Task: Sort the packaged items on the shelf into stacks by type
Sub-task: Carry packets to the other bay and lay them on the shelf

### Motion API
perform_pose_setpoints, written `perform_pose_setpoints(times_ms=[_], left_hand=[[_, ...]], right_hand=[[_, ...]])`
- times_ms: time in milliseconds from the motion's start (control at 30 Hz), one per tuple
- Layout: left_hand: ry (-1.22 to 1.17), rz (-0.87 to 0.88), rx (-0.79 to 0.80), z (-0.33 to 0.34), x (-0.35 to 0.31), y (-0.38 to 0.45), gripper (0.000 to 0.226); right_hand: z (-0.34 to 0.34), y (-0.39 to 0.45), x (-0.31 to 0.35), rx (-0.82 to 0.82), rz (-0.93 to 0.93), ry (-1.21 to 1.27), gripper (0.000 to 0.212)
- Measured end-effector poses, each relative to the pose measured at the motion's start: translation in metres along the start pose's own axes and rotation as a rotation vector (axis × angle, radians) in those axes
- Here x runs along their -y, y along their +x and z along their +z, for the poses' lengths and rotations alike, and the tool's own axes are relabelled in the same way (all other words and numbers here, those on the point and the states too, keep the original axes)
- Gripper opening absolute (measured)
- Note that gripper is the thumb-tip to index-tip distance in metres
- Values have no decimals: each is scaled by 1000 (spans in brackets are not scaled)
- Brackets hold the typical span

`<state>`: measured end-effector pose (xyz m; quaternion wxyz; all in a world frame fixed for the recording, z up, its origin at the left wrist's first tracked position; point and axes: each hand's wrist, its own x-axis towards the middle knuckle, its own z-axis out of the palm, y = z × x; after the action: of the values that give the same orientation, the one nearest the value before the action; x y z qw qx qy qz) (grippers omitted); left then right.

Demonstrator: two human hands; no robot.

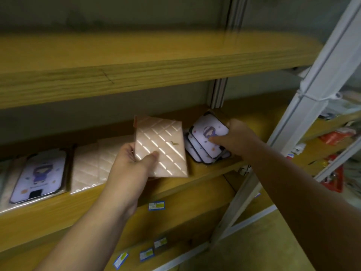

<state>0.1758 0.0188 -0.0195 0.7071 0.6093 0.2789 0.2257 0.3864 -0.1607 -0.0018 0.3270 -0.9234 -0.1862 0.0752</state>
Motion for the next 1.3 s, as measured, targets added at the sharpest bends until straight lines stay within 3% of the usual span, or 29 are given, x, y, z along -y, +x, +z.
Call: perform_pose_setpoints(times_ms=[133,233,333,433,600,700,900,1033,1300], left_hand=[[3,29,-37,12,-5,-12,24],[1,47,-63,24,-5,-24,22],[2,38,-52,43,0,-38,27],[-20,41,-23,69,2,-59,32],[-59,43,35,131,6,-109,42],[7,71,15,177,16,-141,42],[-36,-23,41,284,43,-174,31],[-27,-77,81,351,44,-181,30],[-14,-75,170,446,54,-149,31]], right_hand=[[-8,-19,-6,69,126,445,20],[-21,-45,-20,63,182,694,27],[-40,-80,-45,25,139,854,19],[-69,-113,-71,101,38,1004,22],[-124,-145,-126,218,-26,1135,34],[-152,-158,-169,226,-15,1172,29],[-213,-161,-254,119,87,1167,47],[-254,-161,-299,10,110,1209,28],[-298,-137,-365,-99,287,1311,44]])
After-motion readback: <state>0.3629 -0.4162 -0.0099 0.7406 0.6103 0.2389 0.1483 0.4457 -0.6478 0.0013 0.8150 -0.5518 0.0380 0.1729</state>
